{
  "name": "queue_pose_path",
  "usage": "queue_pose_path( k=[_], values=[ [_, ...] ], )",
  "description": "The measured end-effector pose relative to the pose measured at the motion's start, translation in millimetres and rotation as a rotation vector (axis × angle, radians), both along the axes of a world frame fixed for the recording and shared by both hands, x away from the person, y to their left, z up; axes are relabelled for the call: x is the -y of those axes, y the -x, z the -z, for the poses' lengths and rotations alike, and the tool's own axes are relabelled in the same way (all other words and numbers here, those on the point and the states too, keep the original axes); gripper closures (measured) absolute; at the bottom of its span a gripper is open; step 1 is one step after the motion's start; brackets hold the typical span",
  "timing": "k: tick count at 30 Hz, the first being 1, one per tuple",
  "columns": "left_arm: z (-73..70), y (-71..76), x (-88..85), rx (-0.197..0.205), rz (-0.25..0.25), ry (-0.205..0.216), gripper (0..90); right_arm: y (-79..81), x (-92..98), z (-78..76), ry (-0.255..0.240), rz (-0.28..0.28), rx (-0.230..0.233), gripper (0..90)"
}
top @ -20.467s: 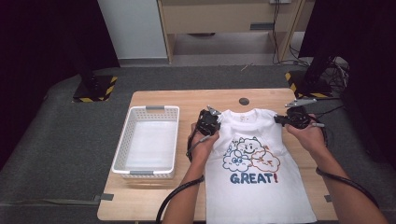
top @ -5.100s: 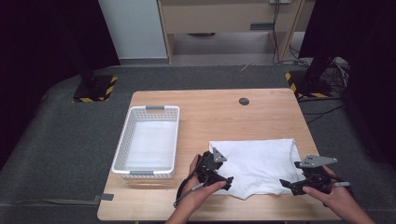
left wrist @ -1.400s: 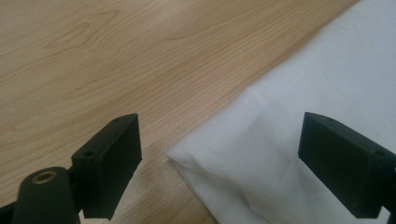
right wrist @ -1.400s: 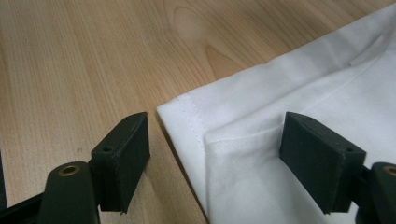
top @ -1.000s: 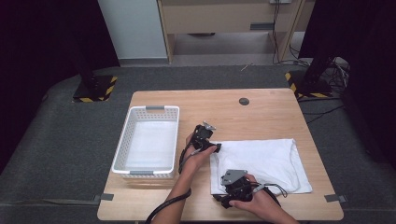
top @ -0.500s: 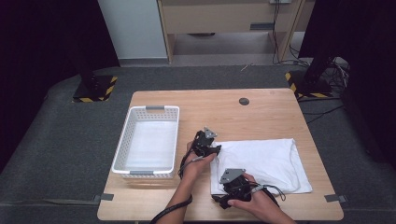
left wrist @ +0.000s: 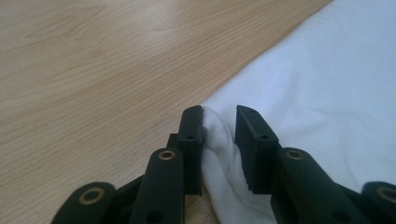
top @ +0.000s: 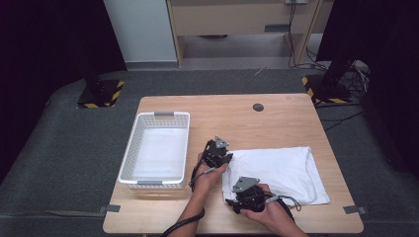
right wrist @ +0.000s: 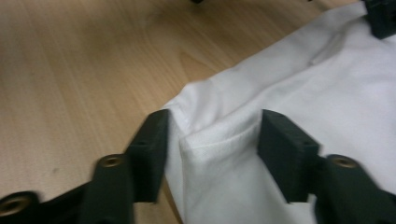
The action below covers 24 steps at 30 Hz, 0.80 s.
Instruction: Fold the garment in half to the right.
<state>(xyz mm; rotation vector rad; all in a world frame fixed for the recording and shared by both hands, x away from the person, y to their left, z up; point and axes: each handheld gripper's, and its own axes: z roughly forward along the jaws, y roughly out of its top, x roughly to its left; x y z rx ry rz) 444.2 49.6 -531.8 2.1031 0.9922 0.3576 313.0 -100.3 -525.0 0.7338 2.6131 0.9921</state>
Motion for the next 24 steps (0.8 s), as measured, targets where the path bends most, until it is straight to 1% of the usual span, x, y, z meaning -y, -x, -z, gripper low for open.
queue_pose_path(
  k=[1, 3, 4, 6, 7, 10, 12, 13, 18, 21, 24],
  values=[
    [-0.3, -0.2, 0.1, -0.003, -0.001, -0.001, 73.7, -1.2, 1.4, -0.5, 0.003, 0.012, 0.010, 55.8],
    [-0.5, -1.0, 0.3, -0.013, -0.014, 0.009, 76.1, -2.8, 2.8, -0.4, 0.006, 0.021, 0.029, 65.5],
    [-1.2, -1.5, 0.6, -0.018, -0.016, 0.005, 77.5, -3.4, 3.8, 0.0, 0.005, 0.026, 0.041, 71.5],
    [-4.5, -1.3, 2.3, -0.017, -0.021, 0.002, 79.6, -4.5, 6.3, 0.2, -0.001, 0.035, 0.051, 78.4],
    [-6.2, -0.8, 2.7, -0.013, -0.023, 0.009, 80.6, -4.5, 8.0, -0.3, -0.015, 0.040, 0.049, 79.9],
    [-15.1, 1.3, 3.0, 0.005, -0.033, 0.040, 81.0, -1.5, 10.8, -3.5, -0.038, 0.044, 0.054, 80.7],
    [-23.3, 3.0, 4.5, 0.020, -0.030, 0.048, 81.2, 1.4, 13.9, -9.1, -0.060, 0.049, 0.064, 81.0],
    [-28.8, 4.2, 5.7, 0.028, -0.025, 0.043, 81.2, 2.4, 15.0, -11.4, -0.066, 0.051, 0.068, 81.1],
    [-50.0, 9.7, 12.4, 0.060, -0.009, 0.045, 81.4, 9.9, 23.1, -30.6, -0.097, 0.058, 0.084, 81.3],
    [-60.3, 10.5, 16.9, 0.073, -0.006, 0.045, 81.4, 13.0, 26.5, -41.3, -0.101, 0.064, 0.086, 81.2],
    [-68.3, 9.2, 20.8, 0.077, -0.004, 0.041, 81.5, 13.6, 28.6, -50.9, -0.100, 0.072, 0.086, 81.3]
  ],
)
